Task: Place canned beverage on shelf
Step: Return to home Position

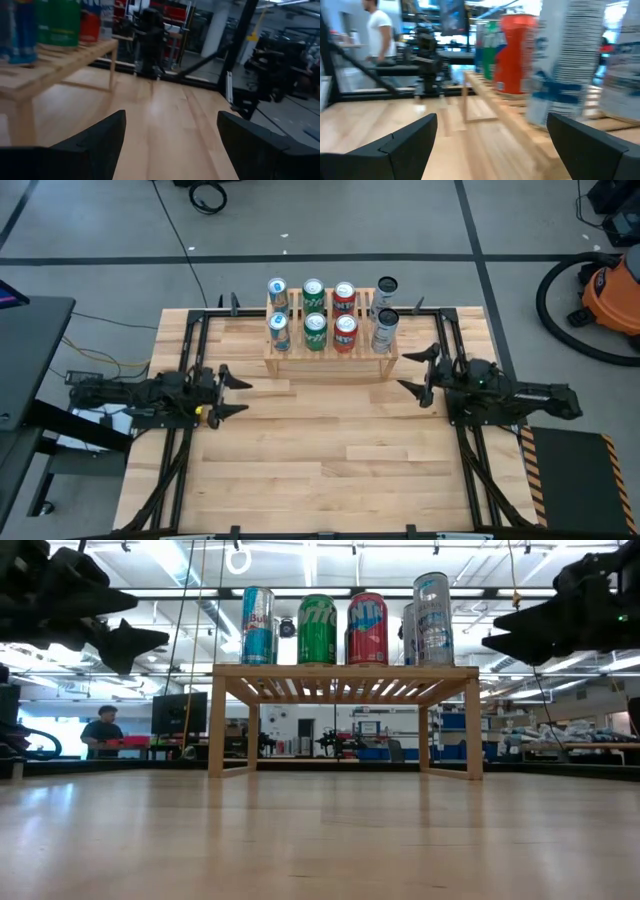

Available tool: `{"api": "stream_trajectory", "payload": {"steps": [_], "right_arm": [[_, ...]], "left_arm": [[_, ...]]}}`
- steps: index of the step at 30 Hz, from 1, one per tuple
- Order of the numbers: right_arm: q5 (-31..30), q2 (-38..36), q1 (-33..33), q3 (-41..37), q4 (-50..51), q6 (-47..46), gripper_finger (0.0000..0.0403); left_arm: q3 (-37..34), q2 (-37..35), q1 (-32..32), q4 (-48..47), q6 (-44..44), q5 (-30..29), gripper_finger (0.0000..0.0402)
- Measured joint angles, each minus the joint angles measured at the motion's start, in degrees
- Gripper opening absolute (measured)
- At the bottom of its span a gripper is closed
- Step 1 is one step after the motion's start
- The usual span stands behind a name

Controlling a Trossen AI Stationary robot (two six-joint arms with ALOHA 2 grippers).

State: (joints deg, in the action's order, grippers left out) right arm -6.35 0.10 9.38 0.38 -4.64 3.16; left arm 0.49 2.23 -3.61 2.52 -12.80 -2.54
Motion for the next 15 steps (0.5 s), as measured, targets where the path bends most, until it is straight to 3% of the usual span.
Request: {"api": "stream_trajectory", "payload": {"steps": [15], "right_arm": [[0.02,0.00,-16.35,0.00,0.02,0.00,0.0387]], "left_arm": [[-0.02,-2.13,4.21,-0.07,-0.01,0.03,0.0316]]}}
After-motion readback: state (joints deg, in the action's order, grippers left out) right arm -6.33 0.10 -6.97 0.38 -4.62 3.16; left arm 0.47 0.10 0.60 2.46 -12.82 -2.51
